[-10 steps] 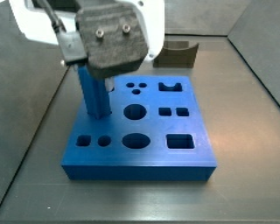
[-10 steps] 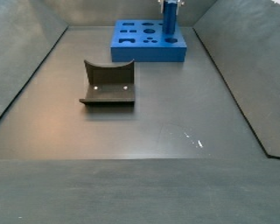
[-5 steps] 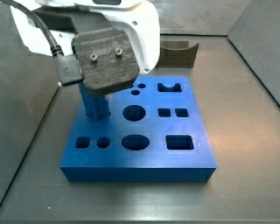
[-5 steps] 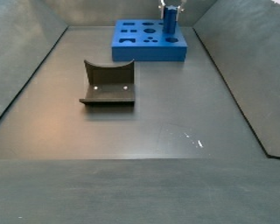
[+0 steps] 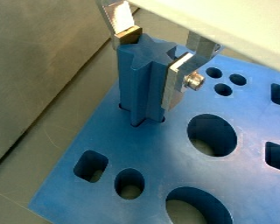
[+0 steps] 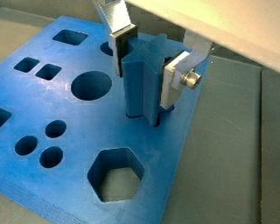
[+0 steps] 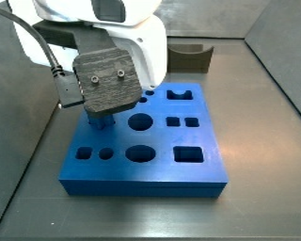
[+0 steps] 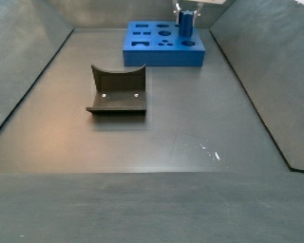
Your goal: Insert the star object.
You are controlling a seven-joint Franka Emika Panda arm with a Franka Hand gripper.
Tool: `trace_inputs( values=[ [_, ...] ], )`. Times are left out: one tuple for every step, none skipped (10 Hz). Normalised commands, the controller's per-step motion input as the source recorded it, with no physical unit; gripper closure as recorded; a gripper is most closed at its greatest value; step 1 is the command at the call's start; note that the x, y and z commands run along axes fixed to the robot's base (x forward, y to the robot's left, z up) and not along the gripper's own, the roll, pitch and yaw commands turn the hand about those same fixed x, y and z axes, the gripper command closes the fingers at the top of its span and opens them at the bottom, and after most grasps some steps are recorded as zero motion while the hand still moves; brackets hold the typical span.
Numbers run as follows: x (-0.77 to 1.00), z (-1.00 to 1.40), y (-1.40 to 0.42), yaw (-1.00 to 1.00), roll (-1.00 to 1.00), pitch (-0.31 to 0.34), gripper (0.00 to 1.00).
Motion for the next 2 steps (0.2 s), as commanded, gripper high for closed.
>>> trace_inputs(
  values=[
    [0.04,0.0,0.03,0.0,-0.06,0.036,1.0],
    [0.0,0.0,0.0,0.0,-0.01,0.001,1.0]
  ],
)
